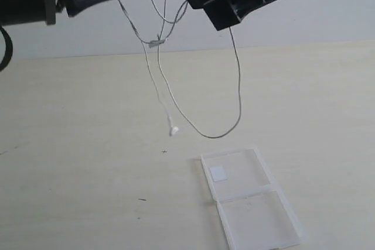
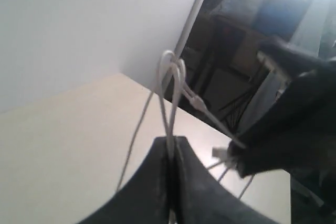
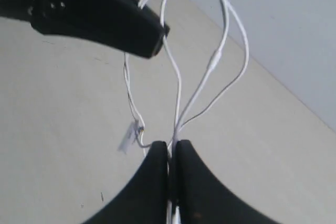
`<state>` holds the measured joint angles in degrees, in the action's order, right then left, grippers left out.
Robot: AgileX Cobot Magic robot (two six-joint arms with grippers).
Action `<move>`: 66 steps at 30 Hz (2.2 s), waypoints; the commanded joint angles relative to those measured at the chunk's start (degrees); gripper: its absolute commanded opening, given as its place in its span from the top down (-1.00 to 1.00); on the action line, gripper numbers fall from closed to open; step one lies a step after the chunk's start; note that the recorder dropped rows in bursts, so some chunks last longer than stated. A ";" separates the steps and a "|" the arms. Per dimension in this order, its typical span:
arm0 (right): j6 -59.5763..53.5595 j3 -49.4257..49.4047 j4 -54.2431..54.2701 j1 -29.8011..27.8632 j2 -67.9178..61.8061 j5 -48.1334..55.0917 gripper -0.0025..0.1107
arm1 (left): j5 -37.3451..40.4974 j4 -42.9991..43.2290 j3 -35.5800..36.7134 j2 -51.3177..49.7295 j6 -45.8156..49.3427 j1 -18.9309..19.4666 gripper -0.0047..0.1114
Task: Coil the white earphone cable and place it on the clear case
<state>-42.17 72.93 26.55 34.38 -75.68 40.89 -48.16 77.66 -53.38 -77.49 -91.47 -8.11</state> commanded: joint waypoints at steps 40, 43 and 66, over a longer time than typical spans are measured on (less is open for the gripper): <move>-19.71 0.01 35.19 -0.35 -13.06 -10.65 -0.39 | 6.54 9.65 -7.41 5.75 -8.28 0.14 0.92; -20.52 0.01 35.46 -0.35 -13.06 -10.52 -0.39 | 5.56 9.52 -7.41 5.75 -7.87 0.14 0.92; -23.30 0.01 37.59 -0.35 -13.17 -12.02 -0.39 | -5.17 5.45 -7.63 6.43 -6.61 0.14 0.92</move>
<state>-64.94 72.93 63.58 34.28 -89.14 29.77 -52.08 84.44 -60.36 -72.00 -98.77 -8.11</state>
